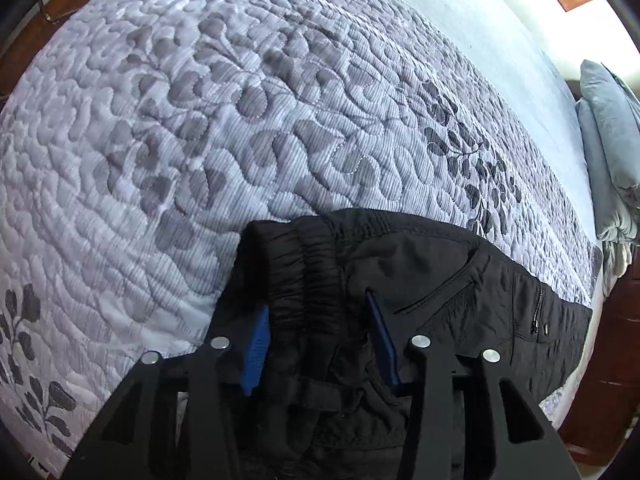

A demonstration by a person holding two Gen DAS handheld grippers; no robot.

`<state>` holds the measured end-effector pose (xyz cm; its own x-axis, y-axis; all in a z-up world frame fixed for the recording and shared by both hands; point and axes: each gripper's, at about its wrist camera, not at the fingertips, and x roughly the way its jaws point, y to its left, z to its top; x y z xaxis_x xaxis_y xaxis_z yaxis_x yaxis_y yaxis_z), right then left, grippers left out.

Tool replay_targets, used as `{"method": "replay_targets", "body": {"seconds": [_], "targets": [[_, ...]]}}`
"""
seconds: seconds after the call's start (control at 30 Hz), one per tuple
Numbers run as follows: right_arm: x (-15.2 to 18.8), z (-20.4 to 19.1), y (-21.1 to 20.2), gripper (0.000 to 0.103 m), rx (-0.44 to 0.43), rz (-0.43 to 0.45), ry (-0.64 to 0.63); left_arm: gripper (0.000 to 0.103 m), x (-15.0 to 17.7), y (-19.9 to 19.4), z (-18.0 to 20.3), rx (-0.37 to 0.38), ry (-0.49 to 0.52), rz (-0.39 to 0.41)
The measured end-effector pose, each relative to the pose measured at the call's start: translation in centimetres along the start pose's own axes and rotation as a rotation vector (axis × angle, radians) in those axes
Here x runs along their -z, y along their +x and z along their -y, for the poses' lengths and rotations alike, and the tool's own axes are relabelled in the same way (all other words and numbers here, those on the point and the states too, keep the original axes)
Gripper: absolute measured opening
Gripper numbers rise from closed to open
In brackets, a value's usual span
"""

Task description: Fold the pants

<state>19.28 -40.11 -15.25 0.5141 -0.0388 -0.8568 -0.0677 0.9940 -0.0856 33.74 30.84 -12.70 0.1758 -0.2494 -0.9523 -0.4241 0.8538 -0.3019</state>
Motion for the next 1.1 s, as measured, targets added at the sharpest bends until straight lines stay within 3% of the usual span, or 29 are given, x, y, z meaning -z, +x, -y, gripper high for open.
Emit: {"method": "replay_targets", "body": {"seconds": [0.1,0.13,0.17,0.3,0.5,0.63,0.83,1.03,1.1], "targets": [[-0.8,1.0,0.0,0.101,-0.005,0.014,-0.001,0.036,0.3,-0.2,0.0,0.014,0.002,0.016],[-1.1,1.5,0.0,0.101,-0.001,0.021,0.002,0.025,0.5,-0.4,0.0,0.032,-0.005,0.018],[-1.7,2.3,-0.2,0.101,0.005,0.037,0.005,0.023,0.7,-0.6,0.2,0.056,-0.014,0.023],[-4.1,6.4,-0.7,0.101,0.002,0.083,0.055,0.018,1.8,-2.0,1.9,0.011,0.051,0.092],[-9.9,17.4,1.5,0.101,-0.099,0.123,0.255,0.017,2.6,-3.2,2.8,0.005,0.108,0.144],[-15.5,25.2,6.0,0.100,0.021,0.090,0.337,0.017,2.9,-2.7,2.6,-0.003,0.117,0.153],[-22.5,30.0,14.5,0.100,0.229,-0.060,0.238,0.017,2.8,-1.4,2.1,0.016,0.106,0.161],[-26.2,32.4,20.0,0.100,0.337,-0.122,0.192,0.017,2.8,-0.1,1.9,-0.018,0.108,0.154],[-26.7,33.2,20.9,0.100,0.292,-0.121,0.220,0.017,2.8,0.3,2.4,-0.046,0.127,0.156]]}}
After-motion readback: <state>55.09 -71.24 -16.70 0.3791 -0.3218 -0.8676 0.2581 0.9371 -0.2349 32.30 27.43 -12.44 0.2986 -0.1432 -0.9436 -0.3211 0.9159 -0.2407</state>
